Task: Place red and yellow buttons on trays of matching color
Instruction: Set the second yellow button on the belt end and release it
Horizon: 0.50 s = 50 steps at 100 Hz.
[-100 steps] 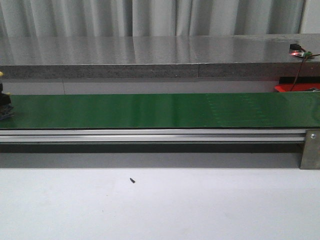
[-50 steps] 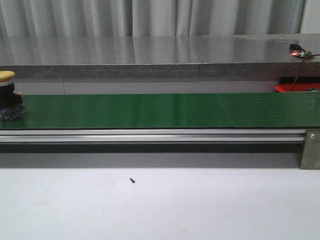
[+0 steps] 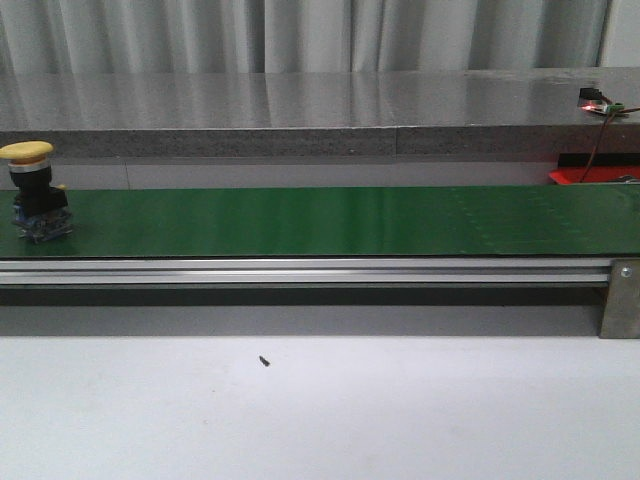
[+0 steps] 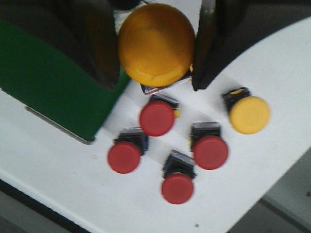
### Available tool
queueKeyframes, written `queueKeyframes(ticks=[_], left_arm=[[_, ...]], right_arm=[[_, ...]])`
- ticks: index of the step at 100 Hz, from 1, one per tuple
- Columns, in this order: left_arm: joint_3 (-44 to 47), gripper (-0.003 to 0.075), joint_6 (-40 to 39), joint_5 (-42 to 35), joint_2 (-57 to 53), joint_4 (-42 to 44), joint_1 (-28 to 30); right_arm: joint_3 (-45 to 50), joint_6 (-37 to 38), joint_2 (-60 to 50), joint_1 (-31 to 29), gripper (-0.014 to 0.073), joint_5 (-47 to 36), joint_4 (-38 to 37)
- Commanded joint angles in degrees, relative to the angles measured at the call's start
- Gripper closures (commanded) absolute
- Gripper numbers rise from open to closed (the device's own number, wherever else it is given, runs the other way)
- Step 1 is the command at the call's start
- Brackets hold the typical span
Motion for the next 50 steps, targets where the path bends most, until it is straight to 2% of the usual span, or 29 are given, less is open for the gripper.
queueKeyframes(ticks=[1,18,42,50], left_arm=[[-2.1,0.0543,0.1,-3.7,-1.7,-0.6,-3.2],[-2.2,0.0543,0.1,-3.7,1.4,-0.6,-7.2],[-2.2,0.0541,0.1,-3.6,3.8,-0.6,-8.2],[-2.2,0.0514,0.1,-4.1,3.8,-0.6,-8.3]], right_arm=[[-1.0,-0.5,-1.1,0.3,0.0653,-4.3,-0.3],[-1.0,-0.5,-1.1,0.3,0.0653,-4.3,-0.3],[-1.0,-0.5,-1.1,0.3,0.0653,-4.3,-0.3],[-1.0,-0.5,-1.1,0.3,0.0653,-4.3,-0.3]])
